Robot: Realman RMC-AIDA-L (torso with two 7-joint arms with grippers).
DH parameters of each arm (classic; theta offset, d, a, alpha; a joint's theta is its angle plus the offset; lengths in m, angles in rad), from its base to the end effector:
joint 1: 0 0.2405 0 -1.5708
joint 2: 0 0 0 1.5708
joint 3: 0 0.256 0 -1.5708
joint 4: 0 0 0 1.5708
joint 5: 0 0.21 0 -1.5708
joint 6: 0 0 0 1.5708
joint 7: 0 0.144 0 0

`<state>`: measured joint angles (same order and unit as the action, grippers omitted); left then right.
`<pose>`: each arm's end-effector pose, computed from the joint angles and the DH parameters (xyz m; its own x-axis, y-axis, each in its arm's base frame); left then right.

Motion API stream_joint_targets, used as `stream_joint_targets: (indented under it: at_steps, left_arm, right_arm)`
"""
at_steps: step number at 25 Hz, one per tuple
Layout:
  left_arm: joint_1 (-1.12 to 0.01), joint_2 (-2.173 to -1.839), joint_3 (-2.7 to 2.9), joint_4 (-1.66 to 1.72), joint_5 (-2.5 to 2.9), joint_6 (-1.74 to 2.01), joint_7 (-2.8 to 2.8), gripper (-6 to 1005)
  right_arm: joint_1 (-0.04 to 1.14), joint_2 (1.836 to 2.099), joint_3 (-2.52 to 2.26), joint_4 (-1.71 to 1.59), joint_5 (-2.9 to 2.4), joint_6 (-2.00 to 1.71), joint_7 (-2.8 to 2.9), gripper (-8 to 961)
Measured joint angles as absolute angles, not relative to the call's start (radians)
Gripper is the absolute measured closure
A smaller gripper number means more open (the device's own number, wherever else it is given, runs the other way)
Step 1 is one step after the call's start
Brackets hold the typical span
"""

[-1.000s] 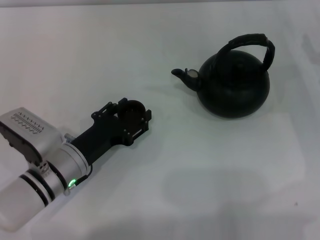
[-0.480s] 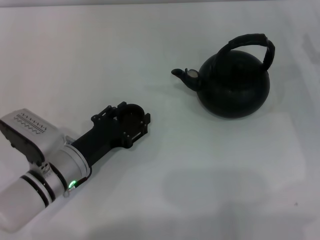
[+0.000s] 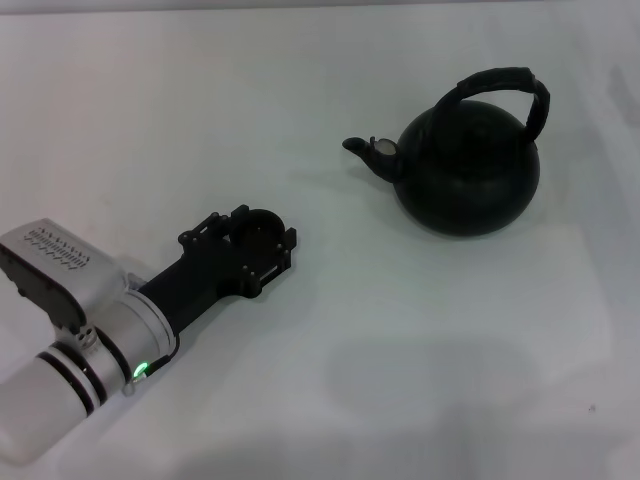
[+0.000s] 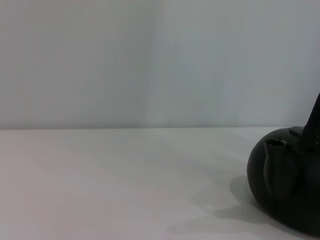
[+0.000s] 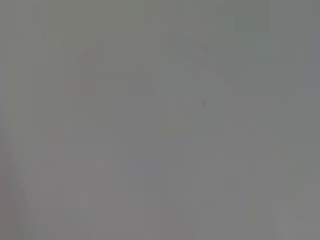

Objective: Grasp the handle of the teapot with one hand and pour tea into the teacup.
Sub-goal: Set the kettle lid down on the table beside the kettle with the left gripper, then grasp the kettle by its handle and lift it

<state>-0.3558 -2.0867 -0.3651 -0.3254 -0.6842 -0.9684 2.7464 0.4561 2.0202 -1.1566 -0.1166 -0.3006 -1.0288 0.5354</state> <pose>-0.2977 0.2541 -0.1308 0.6806 0.3396 0.6492 0.6888 -0.5984 -0.4092 0.3678 0.3499 0.0369 0.5751 -0.0530 -0.8163 -0.8180 -0.0533 -0.5728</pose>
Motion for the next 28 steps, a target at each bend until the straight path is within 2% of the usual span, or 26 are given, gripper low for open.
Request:
stream_joint_targets:
  at_steps: [6,11,16,28]
  left_arm:
    - [-0.356,-2.085,-0.365,-0.322,-0.684,-0.973,2.747,295]
    - [-0.356,-2.084,-0.365,-0.321,-0.684,-0.981,2.747,236]
    - [-0.356,-2.082,-0.365,-0.320,-0.679,-0.990,2.747,122]
    - [-0.320,-2.080,-0.372,-0.289,-0.677,-1.141,2.743,123]
  right_arm:
    - [0.456,2.019,-1.156,-0.117,-0.300,-1.028,0.535,81]
    - [0.456,2.019,-1.155,-0.117,-0.292,-1.028,0.534,81]
    - [0.456,2.019,-1.155,-0.117,-0.287,-1.027,0.532,81]
    - [0.455,2.017,-1.155,-0.118,-0.276,-1.023,0.532,81]
